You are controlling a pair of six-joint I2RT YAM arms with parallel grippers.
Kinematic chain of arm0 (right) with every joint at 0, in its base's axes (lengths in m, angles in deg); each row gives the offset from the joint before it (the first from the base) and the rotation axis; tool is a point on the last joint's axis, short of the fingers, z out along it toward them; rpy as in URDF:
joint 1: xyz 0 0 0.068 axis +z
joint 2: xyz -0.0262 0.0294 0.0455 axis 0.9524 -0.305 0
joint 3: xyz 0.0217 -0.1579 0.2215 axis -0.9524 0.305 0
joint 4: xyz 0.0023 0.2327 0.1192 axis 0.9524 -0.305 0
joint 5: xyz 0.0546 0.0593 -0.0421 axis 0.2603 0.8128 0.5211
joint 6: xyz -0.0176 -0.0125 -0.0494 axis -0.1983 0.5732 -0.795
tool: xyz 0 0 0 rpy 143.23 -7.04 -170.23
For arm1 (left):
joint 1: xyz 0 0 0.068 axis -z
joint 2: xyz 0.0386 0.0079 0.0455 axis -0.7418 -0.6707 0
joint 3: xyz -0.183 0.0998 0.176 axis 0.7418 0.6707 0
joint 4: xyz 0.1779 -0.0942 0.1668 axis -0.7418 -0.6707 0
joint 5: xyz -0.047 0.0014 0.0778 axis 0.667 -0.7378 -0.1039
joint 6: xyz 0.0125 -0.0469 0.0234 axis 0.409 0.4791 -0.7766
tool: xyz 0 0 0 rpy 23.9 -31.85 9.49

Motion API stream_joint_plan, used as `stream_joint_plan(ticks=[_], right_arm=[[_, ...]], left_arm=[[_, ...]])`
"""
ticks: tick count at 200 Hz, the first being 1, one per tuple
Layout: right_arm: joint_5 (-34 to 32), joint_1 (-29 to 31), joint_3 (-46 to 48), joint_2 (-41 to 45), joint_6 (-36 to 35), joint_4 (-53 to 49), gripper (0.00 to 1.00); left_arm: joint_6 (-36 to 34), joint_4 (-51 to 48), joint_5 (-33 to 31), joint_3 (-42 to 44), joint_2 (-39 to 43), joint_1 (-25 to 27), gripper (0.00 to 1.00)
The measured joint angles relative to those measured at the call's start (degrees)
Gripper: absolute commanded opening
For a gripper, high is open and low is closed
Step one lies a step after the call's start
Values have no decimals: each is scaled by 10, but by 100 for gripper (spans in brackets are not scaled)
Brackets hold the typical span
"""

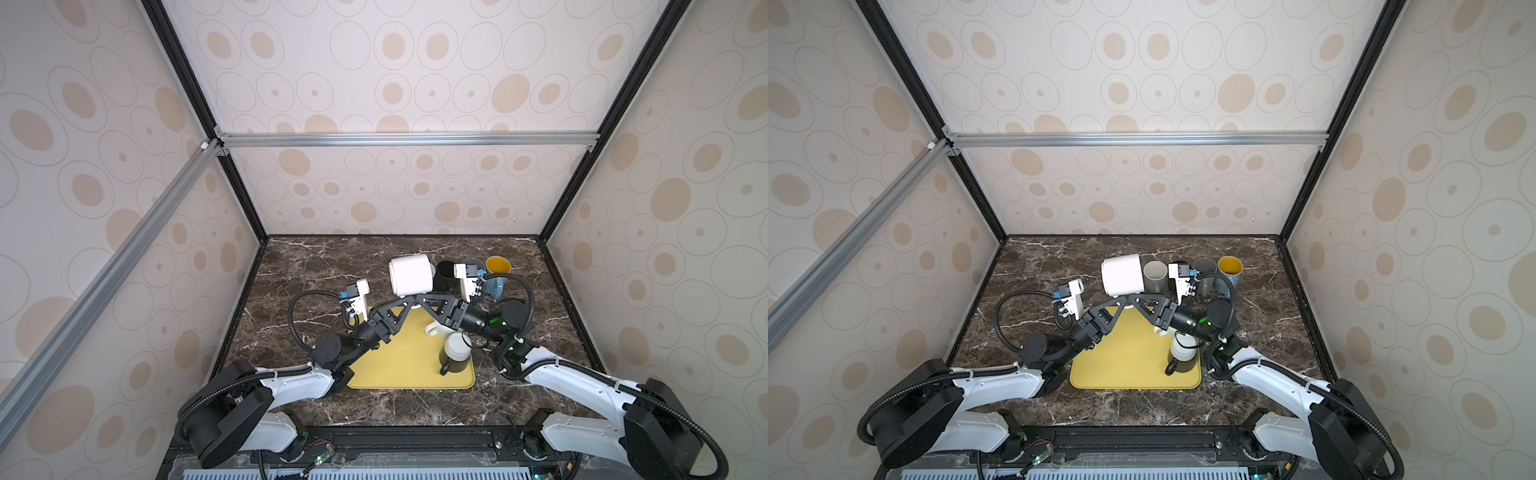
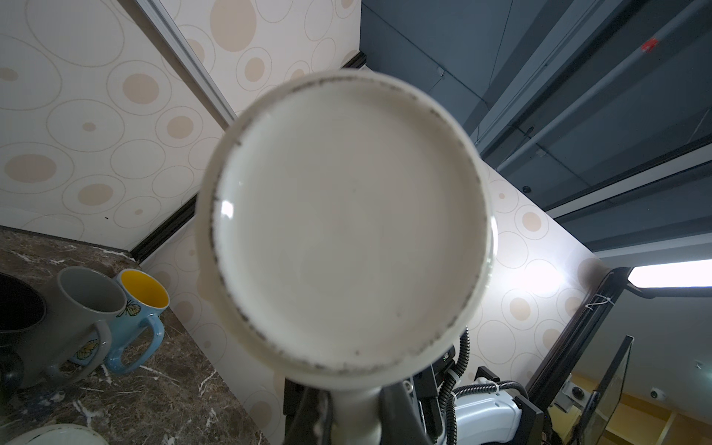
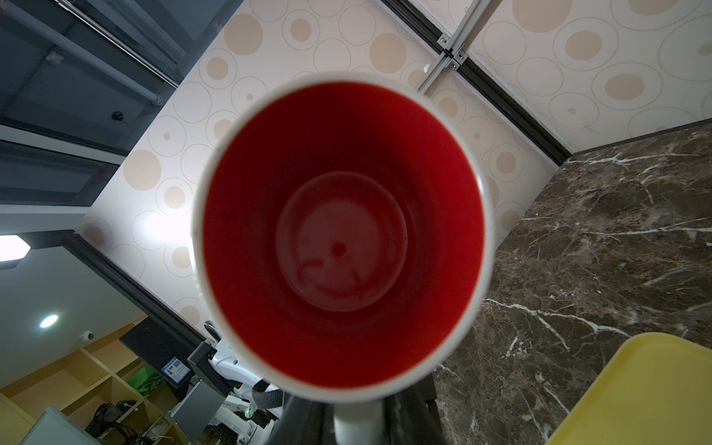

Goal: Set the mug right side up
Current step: 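Close the right gripper on the white mug's handle beside the left gripper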

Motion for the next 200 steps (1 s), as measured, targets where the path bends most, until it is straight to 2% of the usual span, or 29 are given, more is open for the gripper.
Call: stream_joint_plan(ticks=[69, 93, 115, 159, 173, 180, 187, 195, 197, 200], right_arm=[[-2, 1, -2, -3, 0, 0, 22], [-3, 1, -2, -4, -2, 0, 14], [-4, 1, -2, -4, -3, 0, 0], [-6, 1, -2, -3, -5, -3, 0], [-9, 1, -2, 0, -7, -11, 0], [-10, 1, -2, 3, -8, -16, 0], [-14, 1, -2, 5, -8, -23, 0], [-19, 1, -2, 8, -9, -34, 0], [-20, 1, -2, 8, -9, -37, 0], [-22, 1, -2, 9, -9, -40, 0]], left_arm=[[0, 0, 1, -4, -3, 0, 0], [2, 0, 2, -6, -4, 0, 0], [4, 1, 2, -7, -5, 0, 0], [4, -1, 1, -7, -5, 0, 0], [3, -6, 1, -8, -5, 0, 23], [1, -9, 2, -8, -4, 0, 41], [-4, -12, 4, -8, -2, 1, 64], [-8, -17, 6, -9, 4, 2, 82], [-9, -18, 6, -9, 6, 3, 95], [-10, -21, 6, -9, 9, 3, 99]])
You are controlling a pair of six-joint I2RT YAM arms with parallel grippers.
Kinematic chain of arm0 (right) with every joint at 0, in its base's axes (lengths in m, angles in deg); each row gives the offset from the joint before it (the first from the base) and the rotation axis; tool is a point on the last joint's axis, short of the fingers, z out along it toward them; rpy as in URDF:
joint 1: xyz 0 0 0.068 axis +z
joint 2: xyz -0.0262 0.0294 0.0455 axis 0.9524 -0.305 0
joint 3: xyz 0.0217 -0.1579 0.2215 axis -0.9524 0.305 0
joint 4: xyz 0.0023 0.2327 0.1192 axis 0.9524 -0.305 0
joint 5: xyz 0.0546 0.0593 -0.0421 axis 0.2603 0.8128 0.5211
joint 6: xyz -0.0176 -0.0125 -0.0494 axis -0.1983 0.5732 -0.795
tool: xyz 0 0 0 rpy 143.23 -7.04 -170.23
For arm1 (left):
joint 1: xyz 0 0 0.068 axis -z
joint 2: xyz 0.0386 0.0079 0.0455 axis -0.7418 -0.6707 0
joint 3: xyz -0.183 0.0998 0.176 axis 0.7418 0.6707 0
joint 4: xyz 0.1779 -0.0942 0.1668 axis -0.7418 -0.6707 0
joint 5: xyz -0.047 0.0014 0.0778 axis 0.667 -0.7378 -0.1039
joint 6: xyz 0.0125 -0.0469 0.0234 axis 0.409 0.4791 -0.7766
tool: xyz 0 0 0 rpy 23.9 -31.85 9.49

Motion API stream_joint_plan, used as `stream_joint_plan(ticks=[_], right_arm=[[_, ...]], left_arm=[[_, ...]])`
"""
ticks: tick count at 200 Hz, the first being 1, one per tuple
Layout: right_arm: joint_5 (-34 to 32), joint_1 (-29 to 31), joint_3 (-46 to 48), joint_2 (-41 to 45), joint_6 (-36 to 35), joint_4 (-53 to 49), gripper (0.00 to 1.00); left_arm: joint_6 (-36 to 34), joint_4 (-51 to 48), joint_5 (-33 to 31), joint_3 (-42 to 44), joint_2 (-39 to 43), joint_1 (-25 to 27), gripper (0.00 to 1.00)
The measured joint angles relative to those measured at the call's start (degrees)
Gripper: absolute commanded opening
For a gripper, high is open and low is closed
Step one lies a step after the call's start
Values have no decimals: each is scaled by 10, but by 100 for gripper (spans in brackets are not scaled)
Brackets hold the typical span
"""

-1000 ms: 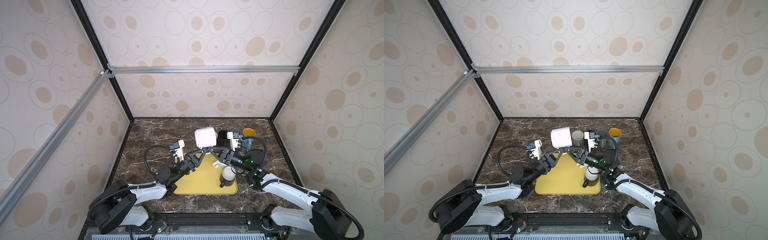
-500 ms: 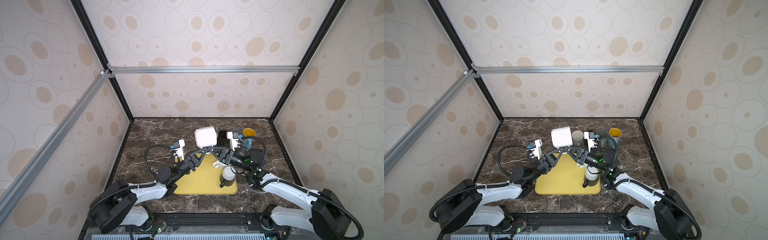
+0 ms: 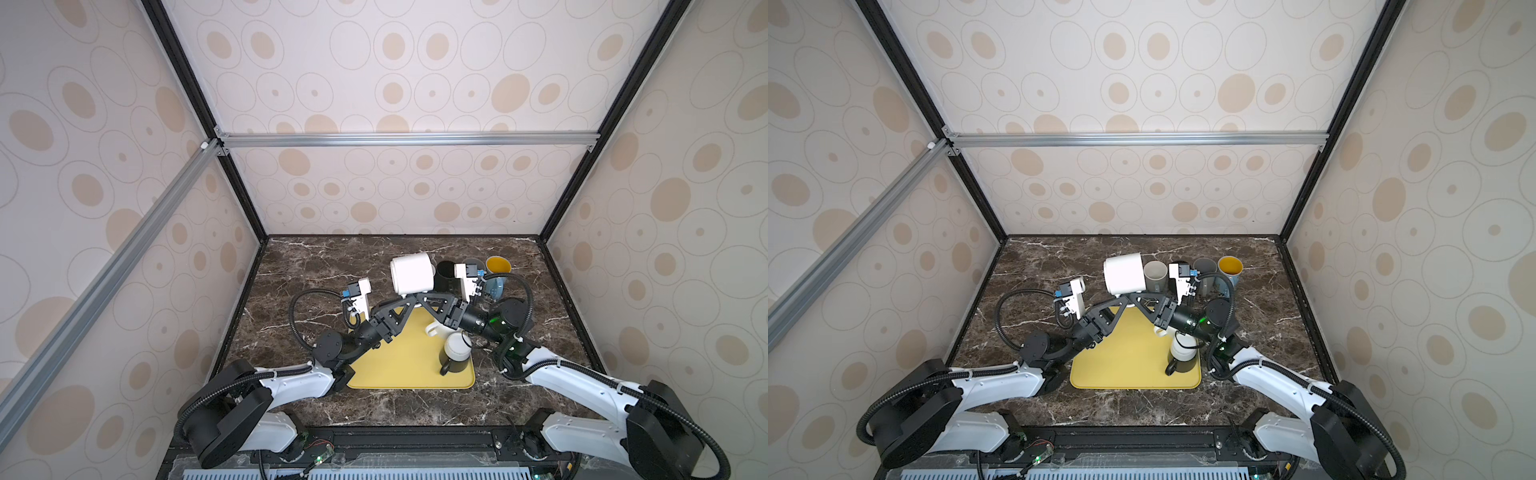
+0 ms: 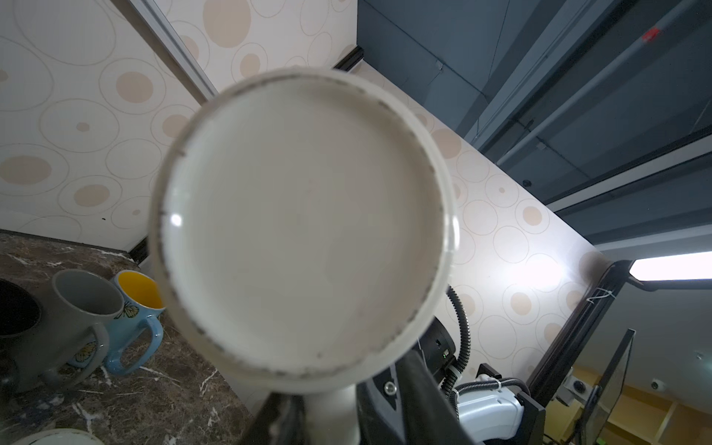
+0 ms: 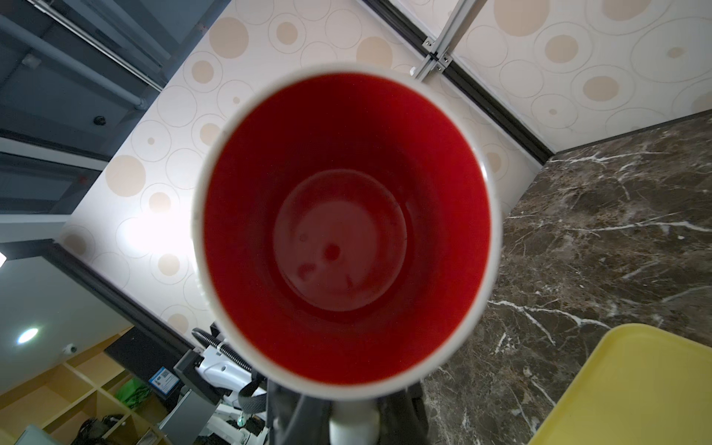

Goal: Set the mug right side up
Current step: 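Close the right gripper on the white mug's handle beside the left gripper, then open the left gripper and withdraw it while the right carries the mug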

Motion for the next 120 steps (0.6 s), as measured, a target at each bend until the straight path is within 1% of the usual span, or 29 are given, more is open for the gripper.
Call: stream_joint_plan(ticks=[33, 61, 89, 120], right_arm=[[-15, 0, -2, 6, -7, -36, 0], [-19, 0, -14, 8, -15, -64, 0], [-26, 0, -30, 9, -33, -103, 0], [-57, 0, -68, 9, -75, -193, 0]], left_arm=[[-19, -52, -2, 0, 37, 4, 100], [-47, -135, -31, 0, 77, 3, 100], [-82, -263, -93, 0, 138, 3, 100], [-124, -426, -194, 0, 216, 3, 100]])
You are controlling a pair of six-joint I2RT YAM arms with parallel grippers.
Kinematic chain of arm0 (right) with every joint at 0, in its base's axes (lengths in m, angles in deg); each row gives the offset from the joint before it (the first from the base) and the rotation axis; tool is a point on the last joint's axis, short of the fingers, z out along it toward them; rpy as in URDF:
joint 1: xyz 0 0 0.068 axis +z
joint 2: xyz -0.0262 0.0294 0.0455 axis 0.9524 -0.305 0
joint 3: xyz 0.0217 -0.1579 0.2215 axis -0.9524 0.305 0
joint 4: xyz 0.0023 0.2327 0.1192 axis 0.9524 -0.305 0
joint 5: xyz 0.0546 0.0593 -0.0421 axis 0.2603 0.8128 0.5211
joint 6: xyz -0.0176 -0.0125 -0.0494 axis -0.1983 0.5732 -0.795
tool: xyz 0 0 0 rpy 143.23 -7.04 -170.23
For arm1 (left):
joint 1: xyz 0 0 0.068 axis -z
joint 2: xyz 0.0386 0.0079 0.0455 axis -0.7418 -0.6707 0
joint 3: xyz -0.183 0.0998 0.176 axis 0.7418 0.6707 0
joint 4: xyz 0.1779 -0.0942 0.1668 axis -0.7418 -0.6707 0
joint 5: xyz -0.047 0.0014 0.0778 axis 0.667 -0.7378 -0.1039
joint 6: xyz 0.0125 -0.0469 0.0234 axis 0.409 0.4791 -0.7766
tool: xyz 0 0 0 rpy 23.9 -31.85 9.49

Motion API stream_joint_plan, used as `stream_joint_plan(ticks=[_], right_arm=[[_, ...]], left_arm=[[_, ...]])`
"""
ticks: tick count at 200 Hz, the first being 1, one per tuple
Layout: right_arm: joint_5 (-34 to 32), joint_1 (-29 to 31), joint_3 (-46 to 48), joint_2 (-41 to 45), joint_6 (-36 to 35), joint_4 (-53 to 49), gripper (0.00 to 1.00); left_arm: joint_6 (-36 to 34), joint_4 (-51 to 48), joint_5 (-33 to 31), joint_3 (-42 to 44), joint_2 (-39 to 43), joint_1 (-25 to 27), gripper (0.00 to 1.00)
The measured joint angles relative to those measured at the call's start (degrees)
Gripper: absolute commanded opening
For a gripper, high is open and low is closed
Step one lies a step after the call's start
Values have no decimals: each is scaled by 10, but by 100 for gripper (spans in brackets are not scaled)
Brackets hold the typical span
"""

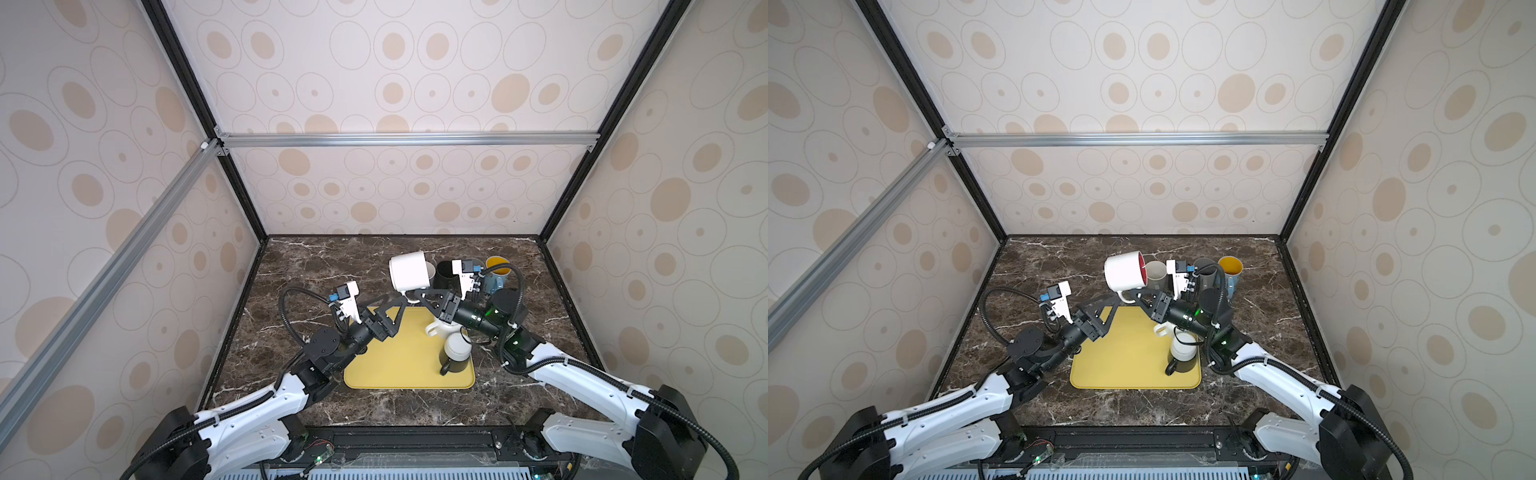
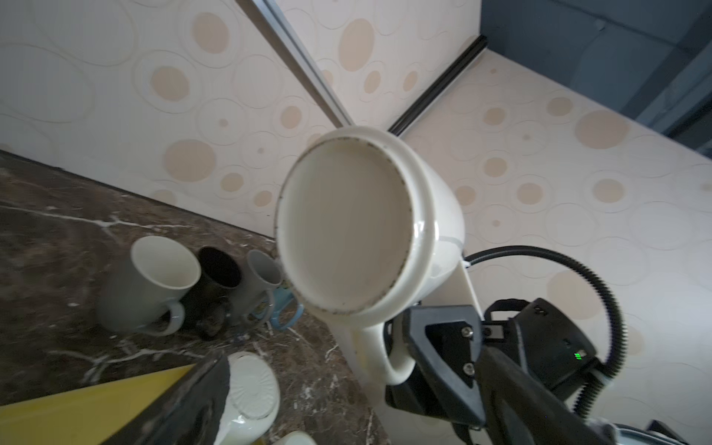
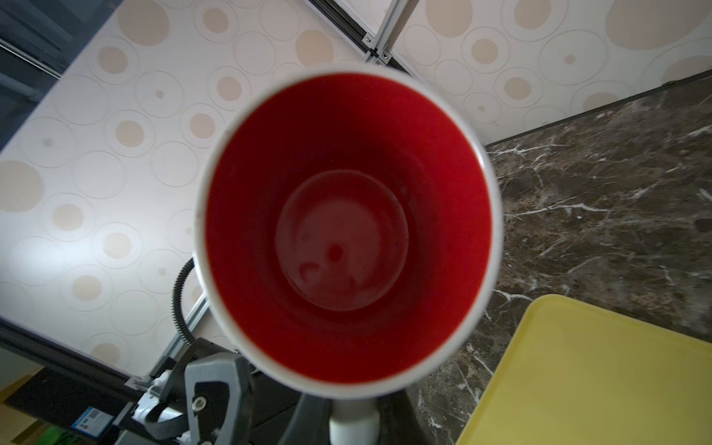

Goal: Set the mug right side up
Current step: 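Open the left gripper and withdraw it while the right carries the mug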

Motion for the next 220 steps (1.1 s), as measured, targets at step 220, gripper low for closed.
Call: stream_joint_plan(ticks=[220], right_arm=[[-362, 62, -332, -325, -246, -405, 0]], left_arm=[[-95, -320, -137, -24, 77, -3, 96]])
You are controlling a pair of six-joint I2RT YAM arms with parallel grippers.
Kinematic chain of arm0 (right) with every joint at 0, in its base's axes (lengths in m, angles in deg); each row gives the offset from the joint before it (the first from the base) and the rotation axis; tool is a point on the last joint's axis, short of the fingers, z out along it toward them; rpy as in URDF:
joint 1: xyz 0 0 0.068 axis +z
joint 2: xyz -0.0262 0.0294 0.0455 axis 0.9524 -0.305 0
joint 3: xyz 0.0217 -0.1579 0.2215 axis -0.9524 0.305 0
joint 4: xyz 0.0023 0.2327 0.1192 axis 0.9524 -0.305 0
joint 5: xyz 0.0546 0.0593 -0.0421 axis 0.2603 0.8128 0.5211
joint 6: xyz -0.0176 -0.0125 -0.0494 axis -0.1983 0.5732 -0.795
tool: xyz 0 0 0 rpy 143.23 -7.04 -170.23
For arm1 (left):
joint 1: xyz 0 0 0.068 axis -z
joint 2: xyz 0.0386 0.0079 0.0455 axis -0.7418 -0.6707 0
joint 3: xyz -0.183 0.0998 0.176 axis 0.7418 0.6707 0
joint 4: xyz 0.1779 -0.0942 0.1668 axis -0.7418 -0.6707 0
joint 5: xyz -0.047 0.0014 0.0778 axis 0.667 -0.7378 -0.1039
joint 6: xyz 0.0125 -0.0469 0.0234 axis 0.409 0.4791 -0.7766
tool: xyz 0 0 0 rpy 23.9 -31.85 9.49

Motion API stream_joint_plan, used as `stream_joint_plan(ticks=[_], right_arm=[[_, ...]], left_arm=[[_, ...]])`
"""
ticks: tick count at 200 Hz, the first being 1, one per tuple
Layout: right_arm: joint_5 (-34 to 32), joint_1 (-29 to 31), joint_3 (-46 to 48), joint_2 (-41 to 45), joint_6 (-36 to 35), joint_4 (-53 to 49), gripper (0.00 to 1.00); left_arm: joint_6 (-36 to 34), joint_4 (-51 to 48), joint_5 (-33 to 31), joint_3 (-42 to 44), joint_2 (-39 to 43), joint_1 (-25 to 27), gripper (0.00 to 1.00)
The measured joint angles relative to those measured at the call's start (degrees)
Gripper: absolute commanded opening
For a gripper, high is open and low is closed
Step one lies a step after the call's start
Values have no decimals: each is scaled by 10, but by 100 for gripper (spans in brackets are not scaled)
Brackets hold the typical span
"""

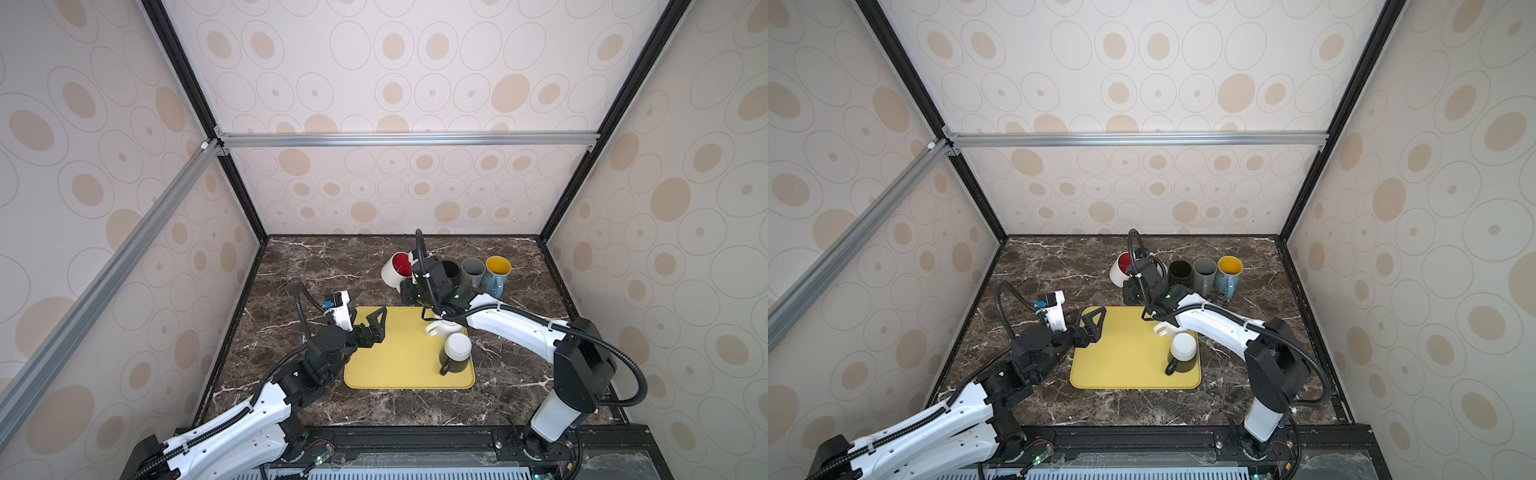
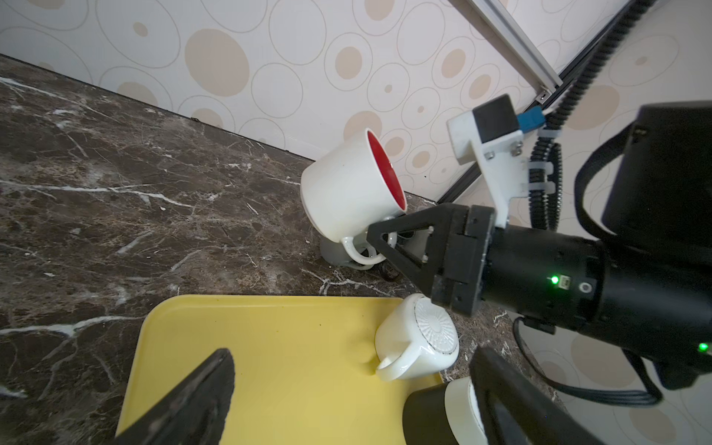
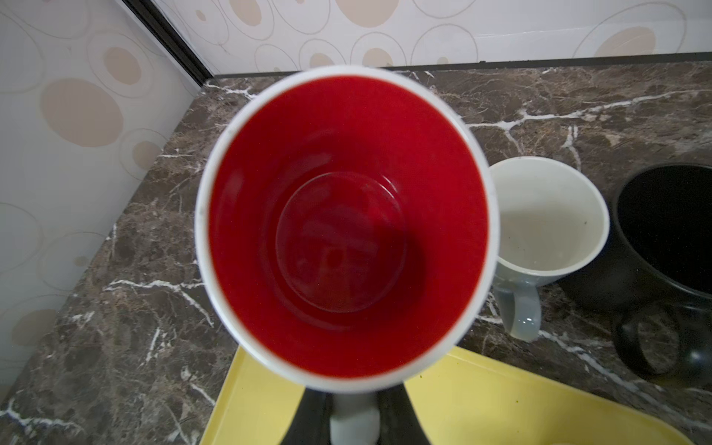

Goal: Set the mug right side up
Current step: 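Open the left gripper and withdraw it while the right carries the mug, then lower the red-lined white mug upright beside the white mug with the right gripper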

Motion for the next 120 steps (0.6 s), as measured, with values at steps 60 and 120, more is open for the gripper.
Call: stream_joint_plan(ticks=[60, 120], right_arm=[[-33, 2, -35, -63, -12, -16, 0], [-56, 2, -79, -123, -14, -21, 0]], left_arm=[[-4, 4, 5, 3, -4, 0, 97], [-13, 7, 12, 3, -20, 0, 97]])
